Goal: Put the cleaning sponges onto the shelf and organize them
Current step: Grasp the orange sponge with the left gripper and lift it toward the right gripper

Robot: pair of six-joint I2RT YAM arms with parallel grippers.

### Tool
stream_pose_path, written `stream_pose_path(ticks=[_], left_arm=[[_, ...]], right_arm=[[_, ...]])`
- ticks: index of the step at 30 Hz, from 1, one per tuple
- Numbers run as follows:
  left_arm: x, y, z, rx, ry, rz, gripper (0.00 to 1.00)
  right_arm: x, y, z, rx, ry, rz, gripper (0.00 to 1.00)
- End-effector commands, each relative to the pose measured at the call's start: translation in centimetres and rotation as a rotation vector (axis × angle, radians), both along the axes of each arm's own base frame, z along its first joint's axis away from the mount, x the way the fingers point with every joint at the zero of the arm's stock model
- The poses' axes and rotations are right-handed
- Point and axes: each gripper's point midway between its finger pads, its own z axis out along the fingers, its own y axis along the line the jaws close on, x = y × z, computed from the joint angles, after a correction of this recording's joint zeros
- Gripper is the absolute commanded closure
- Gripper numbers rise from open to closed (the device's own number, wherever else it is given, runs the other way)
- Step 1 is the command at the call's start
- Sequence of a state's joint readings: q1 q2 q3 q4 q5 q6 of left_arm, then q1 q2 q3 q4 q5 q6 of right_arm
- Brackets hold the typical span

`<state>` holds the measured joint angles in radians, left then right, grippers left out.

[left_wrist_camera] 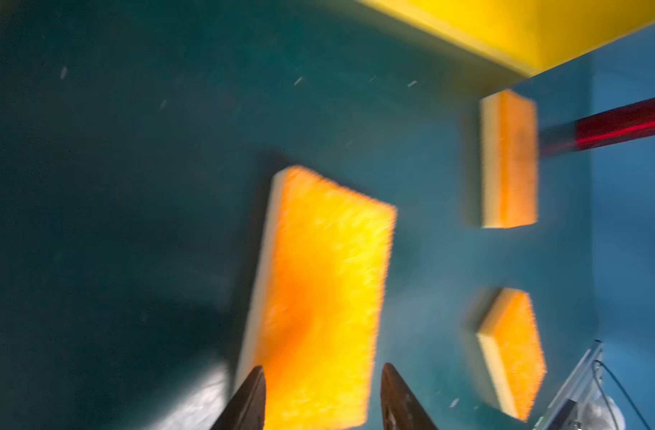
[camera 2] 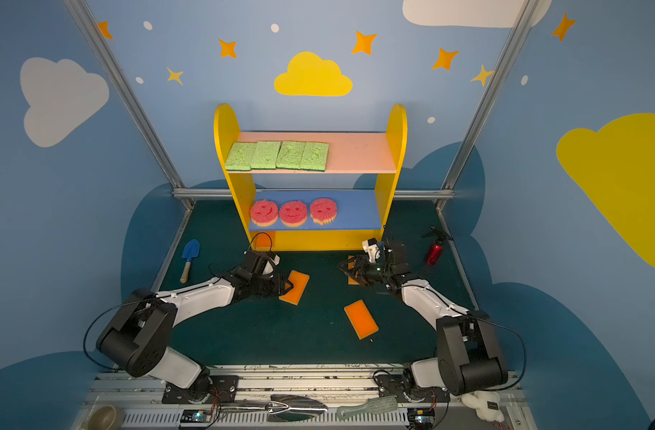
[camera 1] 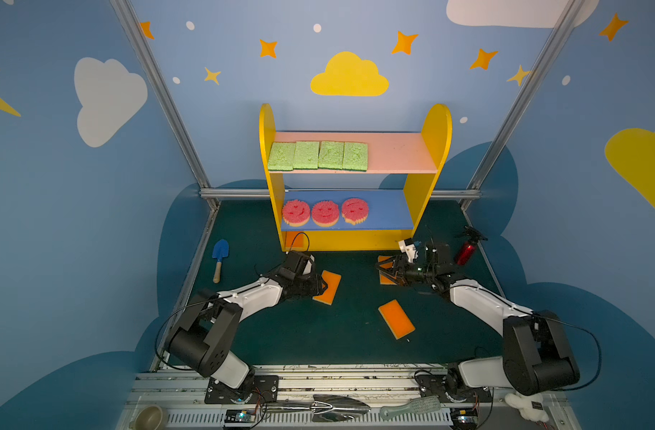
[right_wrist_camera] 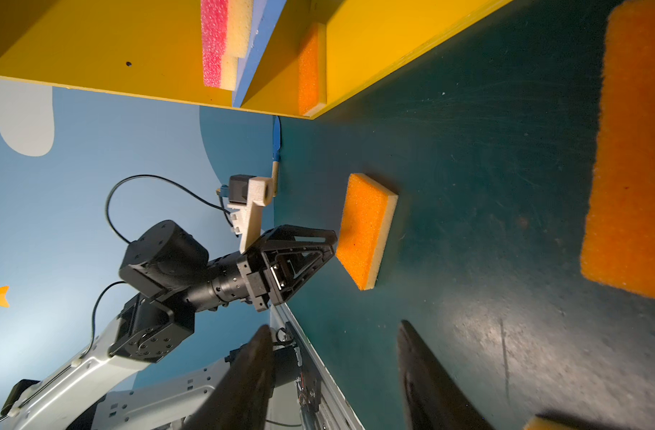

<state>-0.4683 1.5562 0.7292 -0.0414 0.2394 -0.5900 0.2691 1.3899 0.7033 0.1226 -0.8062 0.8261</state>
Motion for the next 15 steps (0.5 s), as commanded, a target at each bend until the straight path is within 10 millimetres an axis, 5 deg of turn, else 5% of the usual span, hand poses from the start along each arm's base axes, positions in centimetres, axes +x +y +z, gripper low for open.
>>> stream_pose_path(ticks=[1, 9, 15], left_arm=[[-0.3, 0.5, -0.8, 0.008, 0.006, -0.004, 0.51], [-0.8, -0.6, -1.9, -0.062, 0.04, -0.013, 0.63], [-1.2, -1.1, -1.8, -0.092, 0.041, -0.011, 0.97]], right_arm=[[0.7, 0.4, 1.1, 0.016, -0.027, 0.019, 0.47], [0.4, 0.5, 0.9, 0.018, -0.018, 0.022, 0.47], [0.0, 0.5, 0.9, 0.016, -0.017, 0.024, 0.47]])
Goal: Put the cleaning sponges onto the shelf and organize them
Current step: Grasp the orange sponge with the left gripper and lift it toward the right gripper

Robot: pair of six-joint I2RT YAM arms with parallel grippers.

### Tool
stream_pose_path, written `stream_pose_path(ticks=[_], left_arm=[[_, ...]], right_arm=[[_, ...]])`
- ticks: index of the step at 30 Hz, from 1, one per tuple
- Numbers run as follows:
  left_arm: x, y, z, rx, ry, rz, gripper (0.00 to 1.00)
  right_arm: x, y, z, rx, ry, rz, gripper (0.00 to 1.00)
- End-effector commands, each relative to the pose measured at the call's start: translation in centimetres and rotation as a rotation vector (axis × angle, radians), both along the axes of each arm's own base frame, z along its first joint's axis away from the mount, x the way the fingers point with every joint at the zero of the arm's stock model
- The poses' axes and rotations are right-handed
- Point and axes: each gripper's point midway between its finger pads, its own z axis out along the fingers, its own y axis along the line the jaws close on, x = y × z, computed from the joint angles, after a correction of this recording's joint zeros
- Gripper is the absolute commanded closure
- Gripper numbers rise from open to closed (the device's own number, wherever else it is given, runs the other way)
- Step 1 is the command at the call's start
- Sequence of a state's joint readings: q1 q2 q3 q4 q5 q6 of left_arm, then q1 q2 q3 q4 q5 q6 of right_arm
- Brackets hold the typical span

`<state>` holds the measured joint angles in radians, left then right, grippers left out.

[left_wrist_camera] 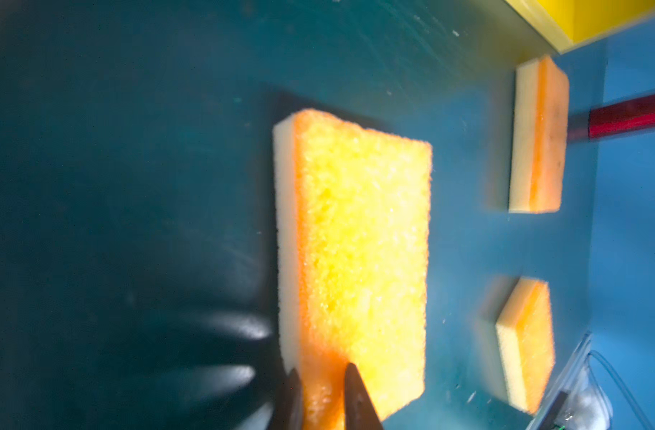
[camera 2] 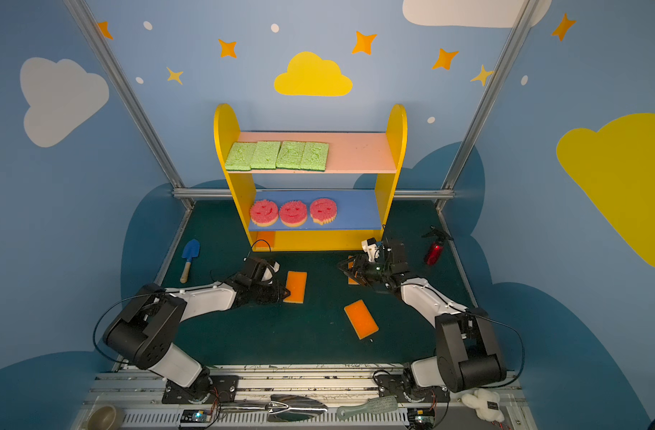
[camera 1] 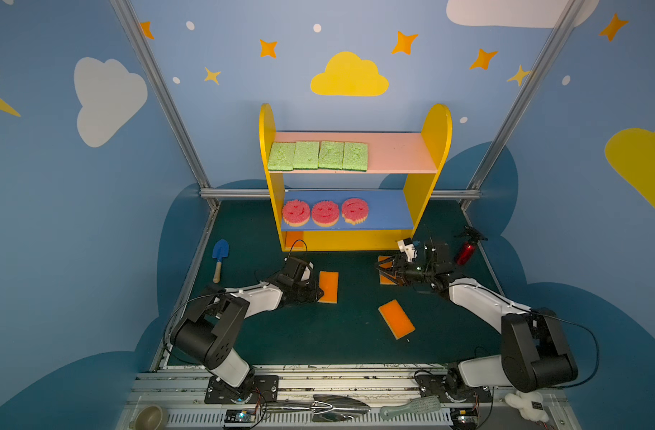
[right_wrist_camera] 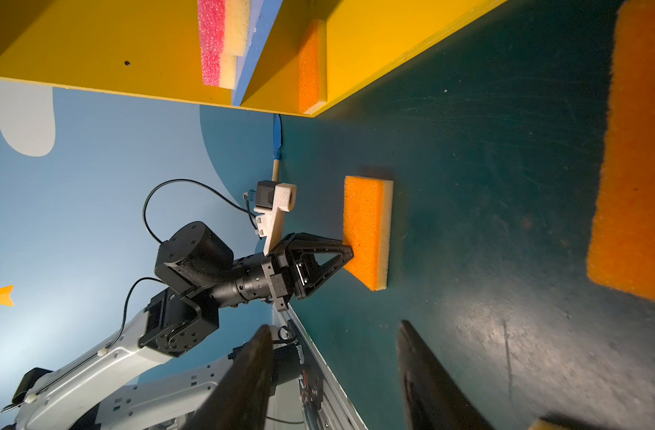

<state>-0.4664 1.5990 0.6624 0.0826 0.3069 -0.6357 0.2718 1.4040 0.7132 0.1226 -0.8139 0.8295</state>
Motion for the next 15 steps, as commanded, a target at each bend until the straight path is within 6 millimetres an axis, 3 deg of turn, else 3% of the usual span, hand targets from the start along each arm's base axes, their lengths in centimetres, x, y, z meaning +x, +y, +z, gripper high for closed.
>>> stream_pose_path(ticks=[1, 7, 15], left_arm=[[-0.3, -0.5, 0.1, -0.027, -0.001, -0.007, 0.97], [0.3, -0.5, 3.3, -0.069, -0.065, 0.018, 0.97], [1.1, -0.5, 6.7, -0.206, -0.097, 0.052, 0.97]], right_arm=[[-0.2, 0.4, 0.9, 0.011, -0.025, 0.021, 0.47], [-1.3, 2.0, 0.8, -0.011, -0.032, 0.089, 0.42], [-4.8, 8.2, 0.7, 0.038, -0.054, 0.295, 0.37]])
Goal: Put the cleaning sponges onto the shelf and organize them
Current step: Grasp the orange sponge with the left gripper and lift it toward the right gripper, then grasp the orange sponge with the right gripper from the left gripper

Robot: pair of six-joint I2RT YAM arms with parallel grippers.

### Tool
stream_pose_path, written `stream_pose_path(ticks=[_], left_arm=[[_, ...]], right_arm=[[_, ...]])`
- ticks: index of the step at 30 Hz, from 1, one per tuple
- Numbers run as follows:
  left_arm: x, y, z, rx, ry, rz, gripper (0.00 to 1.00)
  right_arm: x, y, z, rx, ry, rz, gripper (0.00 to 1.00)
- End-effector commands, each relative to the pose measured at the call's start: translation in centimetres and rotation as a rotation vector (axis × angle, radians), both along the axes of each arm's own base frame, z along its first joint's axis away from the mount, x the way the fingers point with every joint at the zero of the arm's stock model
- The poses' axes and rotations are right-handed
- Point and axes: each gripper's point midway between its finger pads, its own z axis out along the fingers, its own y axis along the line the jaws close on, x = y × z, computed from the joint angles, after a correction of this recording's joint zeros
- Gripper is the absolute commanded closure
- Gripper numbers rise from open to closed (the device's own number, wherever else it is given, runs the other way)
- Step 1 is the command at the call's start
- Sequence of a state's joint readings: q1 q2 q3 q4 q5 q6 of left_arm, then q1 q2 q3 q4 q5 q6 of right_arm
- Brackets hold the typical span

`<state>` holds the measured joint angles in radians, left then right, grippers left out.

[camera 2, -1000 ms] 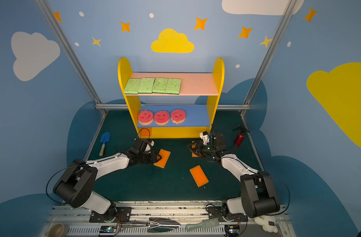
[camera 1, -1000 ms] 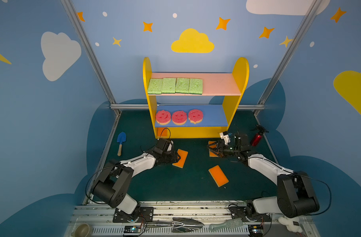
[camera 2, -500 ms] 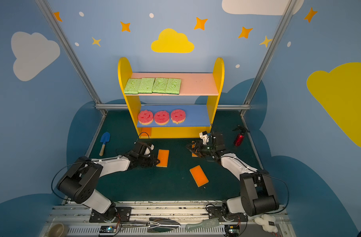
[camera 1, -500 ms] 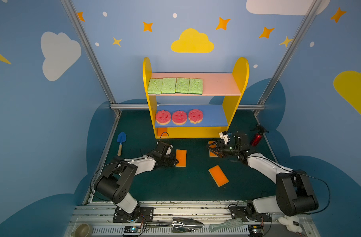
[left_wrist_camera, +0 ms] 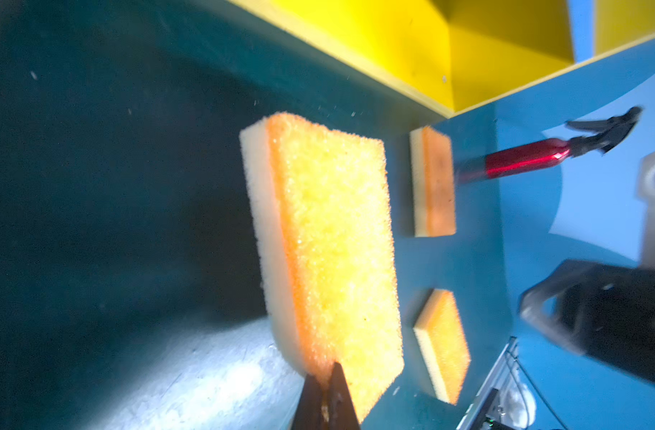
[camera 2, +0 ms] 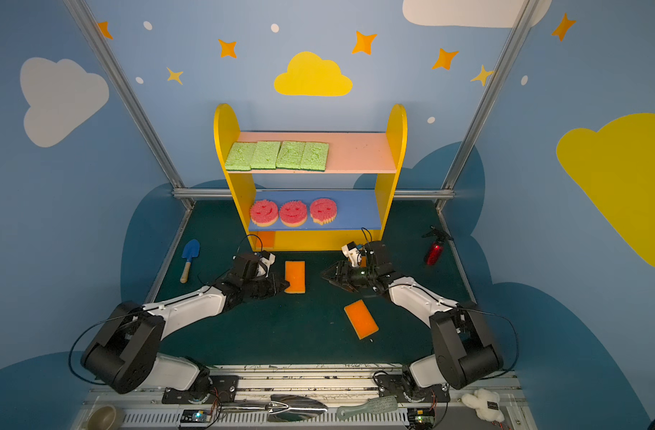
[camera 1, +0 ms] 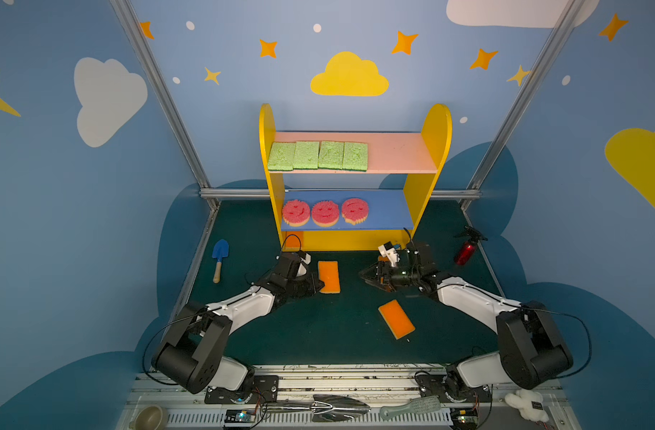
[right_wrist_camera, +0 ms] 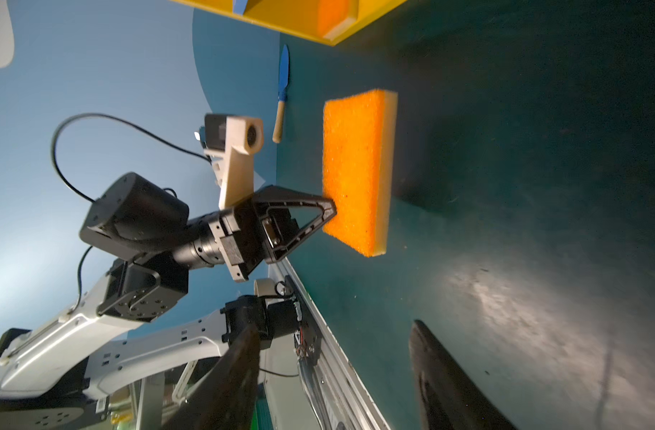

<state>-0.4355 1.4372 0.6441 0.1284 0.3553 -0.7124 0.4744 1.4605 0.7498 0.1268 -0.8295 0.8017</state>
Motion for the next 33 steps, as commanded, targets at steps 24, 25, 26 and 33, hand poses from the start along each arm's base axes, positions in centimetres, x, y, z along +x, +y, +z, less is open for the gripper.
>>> stream_pose_path(ticks=[24, 25, 26, 33], left_arm=[[1.0, -0.6, 4.3, -0.213, -0.026, 0.016, 0.97], [1.0, -0.6, 4.3, -0.215, -0.027, 0.014, 0.97], [1.0, -0.6, 4.4, -0.217, -0.026, 0.014, 0.97], [1.4, -0.2, 4.8, -0.225, -0.036, 0.025, 0.97]], right_arm=[[0.6, 6.6, -0.5, 0.063, -0.009, 0.142, 0.47], [0.8, 6.6, -0.5, 0.064, -0.007, 0.14, 0.48], [0.9, 6.7, -0.6, 0.064, -0.003, 0.139, 0.48], [1.0, 6.9, -1.4, 0.061, 0.024, 0.146, 0.47]])
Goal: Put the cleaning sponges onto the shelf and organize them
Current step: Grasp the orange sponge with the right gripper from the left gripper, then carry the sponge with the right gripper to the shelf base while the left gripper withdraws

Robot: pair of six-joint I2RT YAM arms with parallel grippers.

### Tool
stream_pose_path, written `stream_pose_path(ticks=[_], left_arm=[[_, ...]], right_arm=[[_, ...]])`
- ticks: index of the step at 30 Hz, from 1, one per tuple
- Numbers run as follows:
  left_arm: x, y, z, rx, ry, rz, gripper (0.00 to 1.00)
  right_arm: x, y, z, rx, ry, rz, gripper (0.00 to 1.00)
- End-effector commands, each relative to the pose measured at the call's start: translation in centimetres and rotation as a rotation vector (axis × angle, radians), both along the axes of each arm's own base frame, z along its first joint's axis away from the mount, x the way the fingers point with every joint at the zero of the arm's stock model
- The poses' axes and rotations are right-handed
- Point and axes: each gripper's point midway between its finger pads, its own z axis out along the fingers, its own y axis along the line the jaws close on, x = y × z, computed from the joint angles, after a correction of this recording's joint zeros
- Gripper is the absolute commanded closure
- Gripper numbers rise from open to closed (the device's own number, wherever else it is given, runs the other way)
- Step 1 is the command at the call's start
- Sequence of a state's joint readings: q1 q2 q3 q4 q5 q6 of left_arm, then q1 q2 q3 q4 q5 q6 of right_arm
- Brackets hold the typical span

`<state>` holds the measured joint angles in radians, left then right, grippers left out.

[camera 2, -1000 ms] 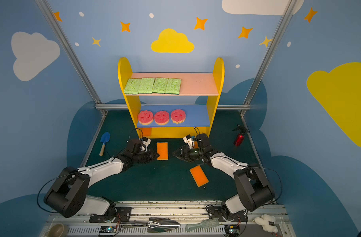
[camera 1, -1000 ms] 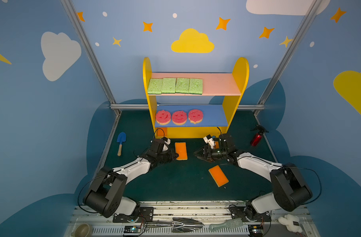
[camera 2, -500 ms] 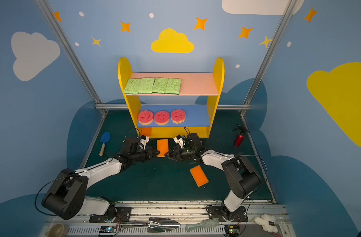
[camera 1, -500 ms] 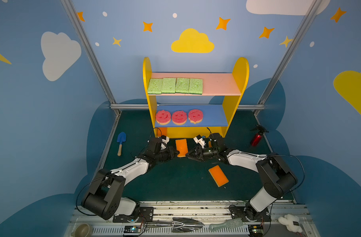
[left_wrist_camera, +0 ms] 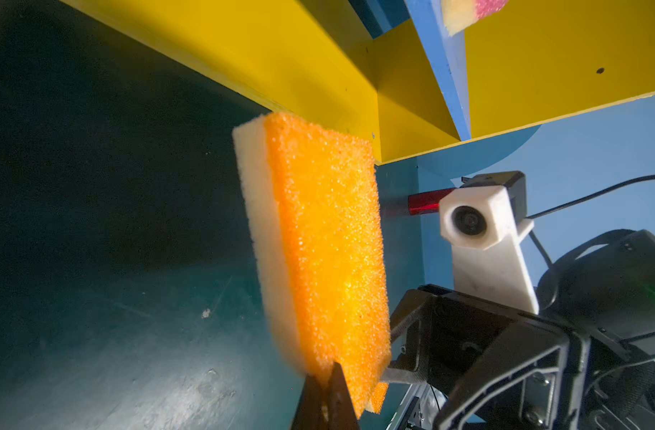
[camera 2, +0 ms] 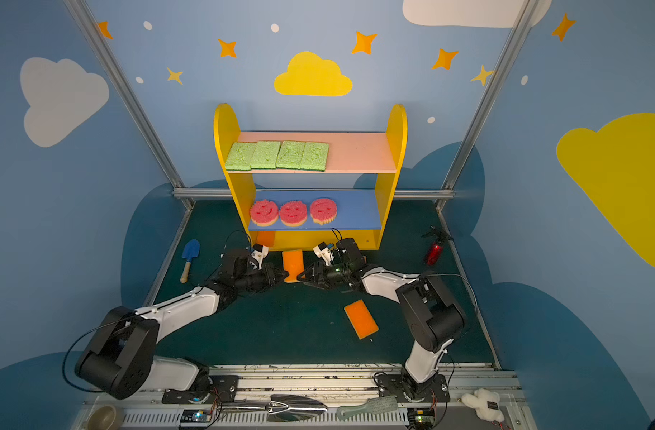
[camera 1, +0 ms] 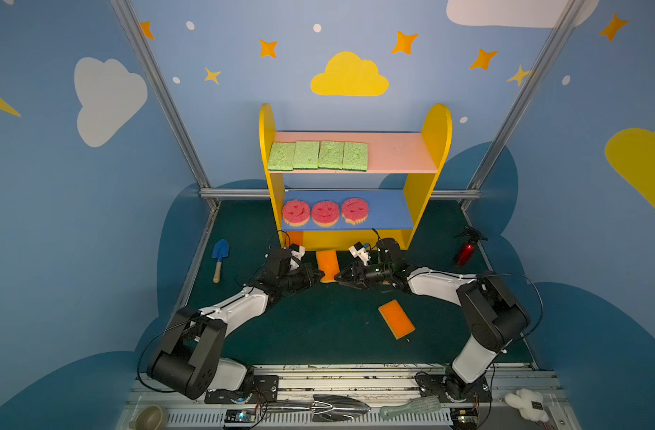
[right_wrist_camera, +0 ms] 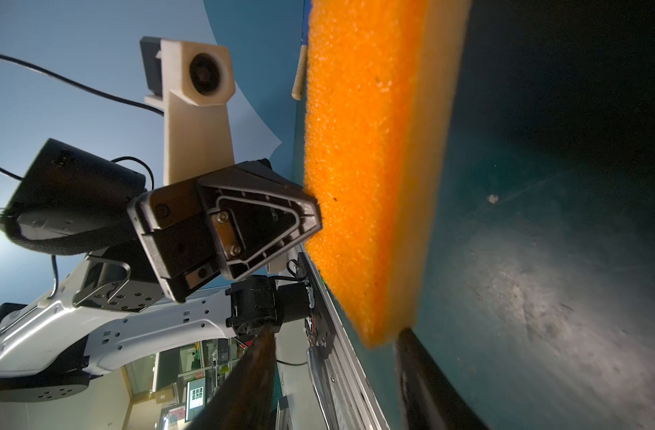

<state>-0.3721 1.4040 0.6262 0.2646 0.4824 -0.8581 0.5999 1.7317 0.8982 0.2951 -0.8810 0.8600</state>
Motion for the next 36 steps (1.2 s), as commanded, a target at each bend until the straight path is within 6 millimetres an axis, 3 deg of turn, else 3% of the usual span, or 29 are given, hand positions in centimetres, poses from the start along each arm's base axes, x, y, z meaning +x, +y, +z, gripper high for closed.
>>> stream_pose_path(ticks=[1, 5, 9, 19, 20, 21, 23, 24, 25, 36], left_arm=[[0.1, -0.2, 1.4, -0.028, -0.033, -0.017, 0.97], [0.2, -0.3, 1.6, -0.03, -0.035, -0.024, 0.97], [0.2, -0.4, 1.6, -0.034, -0.034, -0.026, 0.97], [0.2, -0.5, 1.0, -0.044, -0.022, -0.026, 0.95], [0.1, -0.5, 1.0, -0.045, -0.023, -0.025, 0.89], [0.1, -0.4, 0.9, -0.042, -0.02, -0.019, 0.75], [0.1, -0.2, 0.9, -0.037, -0.026, -0.011, 0.37], [0.0, 0.1, 0.9, -0.026, -0.03, -0.005, 0.12], [-0.1, 0.4, 0.8, -0.012, -0.035, 0.005, 0.01], [-2.9, 6.3, -0.6, 0.17, -0.078, 0.196, 0.0]], right_arm=[[0.6, 0.2, 0.4, 0.011, -0.007, 0.001, 0.47], [0.8, 0.3, 0.6, 0.012, -0.011, -0.004, 0.47], [1.2, 0.2, 0.6, 0.013, -0.005, -0.01, 0.53], [1.5, 0.4, 0.0, 0.032, 0.02, -0.019, 0.87], [1.5, 0.4, -0.1, 0.035, 0.025, -0.02, 0.9], [1.6, 0.5, -0.4, 0.037, 0.033, -0.023, 0.92], [1.7, 0.7, -0.7, 0.047, 0.043, -0.024, 0.94], [1.8, 0.8, -0.8, 0.054, 0.048, -0.023, 0.95], [1.9, 0.9, -0.9, 0.061, 0.049, -0.025, 0.96], [4.3, 2.4, -2.5, 0.14, 0.048, -0.051, 0.97]])
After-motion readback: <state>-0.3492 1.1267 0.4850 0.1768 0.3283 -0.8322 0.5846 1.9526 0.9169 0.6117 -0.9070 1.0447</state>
